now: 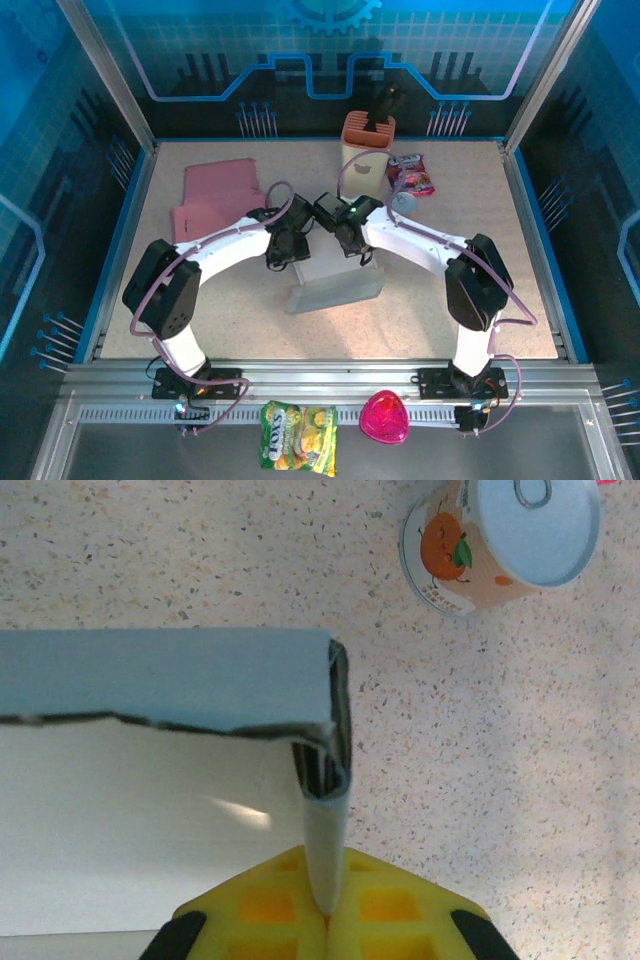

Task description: Fold the paper box

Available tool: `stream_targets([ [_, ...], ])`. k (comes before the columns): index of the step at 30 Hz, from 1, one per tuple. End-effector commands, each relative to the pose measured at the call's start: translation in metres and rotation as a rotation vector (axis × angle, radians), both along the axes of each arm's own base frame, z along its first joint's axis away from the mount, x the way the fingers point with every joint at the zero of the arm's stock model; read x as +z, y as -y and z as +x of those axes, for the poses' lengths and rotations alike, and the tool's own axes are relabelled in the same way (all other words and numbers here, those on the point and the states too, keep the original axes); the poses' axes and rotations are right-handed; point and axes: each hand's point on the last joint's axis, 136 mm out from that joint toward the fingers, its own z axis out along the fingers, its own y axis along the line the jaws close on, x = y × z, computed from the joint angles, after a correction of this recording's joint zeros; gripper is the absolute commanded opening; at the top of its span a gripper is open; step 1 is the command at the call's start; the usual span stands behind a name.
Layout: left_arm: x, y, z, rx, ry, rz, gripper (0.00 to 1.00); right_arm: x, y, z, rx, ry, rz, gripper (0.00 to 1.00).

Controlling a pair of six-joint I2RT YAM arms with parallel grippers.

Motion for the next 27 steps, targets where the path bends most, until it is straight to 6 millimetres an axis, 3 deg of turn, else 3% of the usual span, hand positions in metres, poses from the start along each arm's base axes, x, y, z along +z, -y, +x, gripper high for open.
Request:
stream_targets([
  [1, 0.051, 0.015, 0.011, -0.017, 0.086, -0.085, 0.49, -0.013, 0.017, -0.004, -0.087, -0.063, 0.001, 0.0],
  [6, 0.092, 0.026, 0.019, -0.023, 0.149, -0.179, 0.5, -0.028, 0.039, -0.013, -0.247, -0.147, 0.06, 0.0],
  [10, 0.109, 0.019, 0.019, -0.001, 0.168, -0.215, 0.5, -0.048, 0.061, -0.034, -0.488, -0.243, 0.173, 0.0],
  [13, 0.116, 0.01, 0.014, -0.002, 0.17, -0.216, 0.48, -0.042, 0.076, -0.047, -0.666, -0.235, 0.205, 0.0],
  [20, 0.103, -0.02, -0.013, 0.027, 0.126, -0.216, 0.44, -0.03, 0.085, -0.074, -1.044, -0.289, 0.196, 0.0],
  [27, 0.073, -0.021, -0.049, 0.009, 0.038, -0.281, 0.4, -0.034, 0.061, -0.09, -1.252, -0.412, 0.225, 0.0],
])
